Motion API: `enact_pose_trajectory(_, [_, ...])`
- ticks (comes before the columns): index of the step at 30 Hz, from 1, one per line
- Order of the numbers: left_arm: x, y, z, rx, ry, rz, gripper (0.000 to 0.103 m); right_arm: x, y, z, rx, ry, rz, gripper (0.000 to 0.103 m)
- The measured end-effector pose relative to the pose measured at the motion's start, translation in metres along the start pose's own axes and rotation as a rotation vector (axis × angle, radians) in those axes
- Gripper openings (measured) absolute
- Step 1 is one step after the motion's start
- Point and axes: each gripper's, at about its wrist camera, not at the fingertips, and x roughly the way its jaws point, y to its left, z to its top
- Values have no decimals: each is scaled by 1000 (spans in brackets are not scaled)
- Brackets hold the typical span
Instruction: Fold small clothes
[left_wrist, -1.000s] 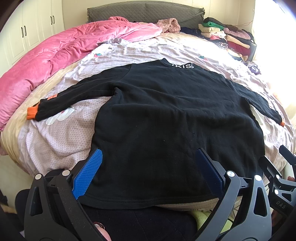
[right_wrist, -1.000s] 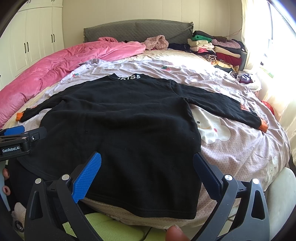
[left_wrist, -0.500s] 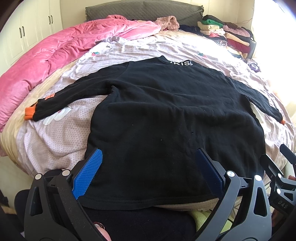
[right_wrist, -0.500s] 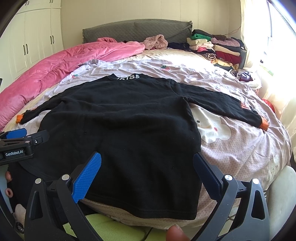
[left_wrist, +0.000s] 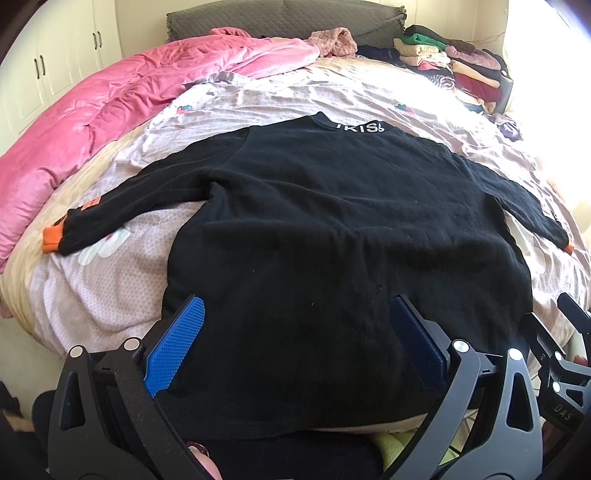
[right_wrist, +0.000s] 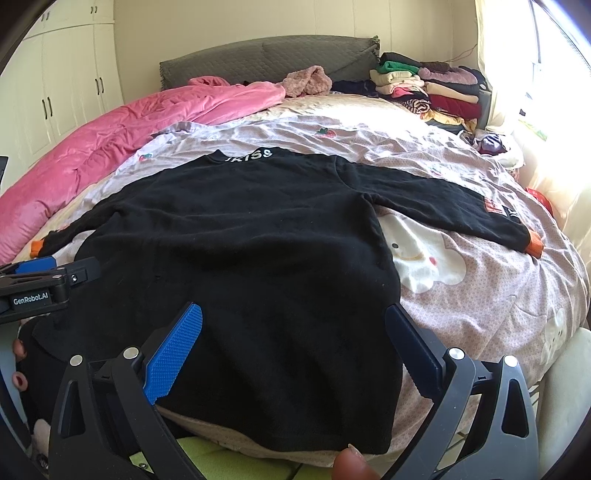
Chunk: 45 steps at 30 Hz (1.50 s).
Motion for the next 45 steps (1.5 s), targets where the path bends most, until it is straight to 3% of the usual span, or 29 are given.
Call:
enact_pose_trajectory(20, [16,-21,61,20,-3,-32,94,22,-42,54,61,-37,-11,99])
enact_pose_trajectory(31, [23,-44,110,64,-35,-64,94,34,-76,86,94,-69,-66,99])
enact_pose_trajectory(39, [42,-61,138,65,-29,-102,94,46,-118,102,162,-69,-127,99])
enact_pose_trajectory(45, [58,-73,154,63,-17,-91,94,53,-151,110,221,-76,-181,99])
